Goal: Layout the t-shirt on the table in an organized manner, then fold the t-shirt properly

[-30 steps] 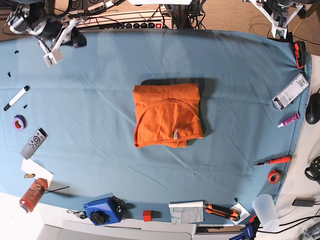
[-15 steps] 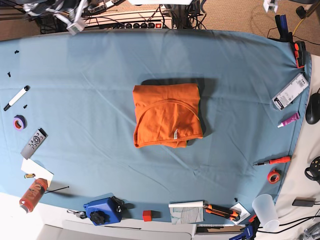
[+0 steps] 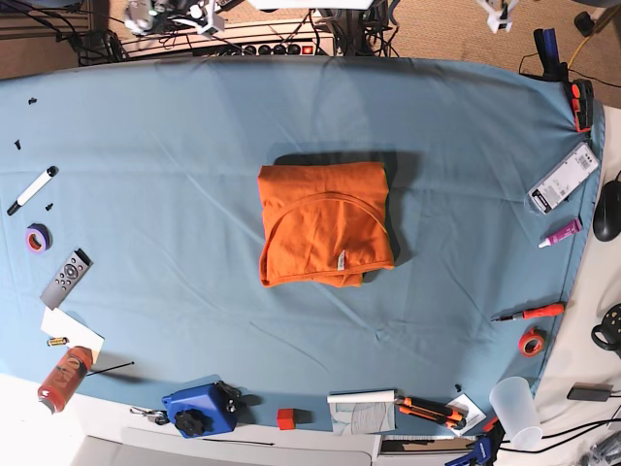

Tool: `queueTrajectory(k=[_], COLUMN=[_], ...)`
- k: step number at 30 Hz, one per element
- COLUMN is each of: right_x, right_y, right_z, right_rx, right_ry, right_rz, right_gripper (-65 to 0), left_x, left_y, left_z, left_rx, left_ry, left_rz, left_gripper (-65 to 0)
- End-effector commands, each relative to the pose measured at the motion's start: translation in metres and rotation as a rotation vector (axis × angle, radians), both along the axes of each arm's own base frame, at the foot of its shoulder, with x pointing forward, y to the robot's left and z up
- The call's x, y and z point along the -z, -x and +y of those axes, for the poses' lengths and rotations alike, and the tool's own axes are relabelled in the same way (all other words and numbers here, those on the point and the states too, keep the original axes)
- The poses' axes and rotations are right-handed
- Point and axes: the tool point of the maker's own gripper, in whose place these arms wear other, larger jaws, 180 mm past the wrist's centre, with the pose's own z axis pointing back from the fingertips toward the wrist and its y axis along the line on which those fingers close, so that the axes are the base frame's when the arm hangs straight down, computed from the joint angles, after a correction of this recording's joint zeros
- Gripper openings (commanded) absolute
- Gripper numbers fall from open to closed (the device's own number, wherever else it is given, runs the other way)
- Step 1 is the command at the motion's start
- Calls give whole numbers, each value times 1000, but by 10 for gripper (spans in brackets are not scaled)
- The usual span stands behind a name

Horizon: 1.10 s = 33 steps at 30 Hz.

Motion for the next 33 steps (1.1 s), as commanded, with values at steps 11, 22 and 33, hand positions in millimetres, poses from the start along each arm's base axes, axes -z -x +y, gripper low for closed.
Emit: queueTrajectory(k=[11,22,33], right_x=[69,97,96], right_y=[-9,-65,-76], right_z=[-11,-6,6], right_rx=[-285,-547,-464], right_ry=[7,10,-25], right_rz=[22,-310,-348], right_gripper=[-650,-650,-650], left_x=[36,31,27], left_y=[-3,-33,-52], left_z=[2,-3,-5], left_rx=[-12,-74,-69], left_ry=[-133,-131,-133], left_rz=[-176,-358,-408], left_gripper=[-650,-650,-650])
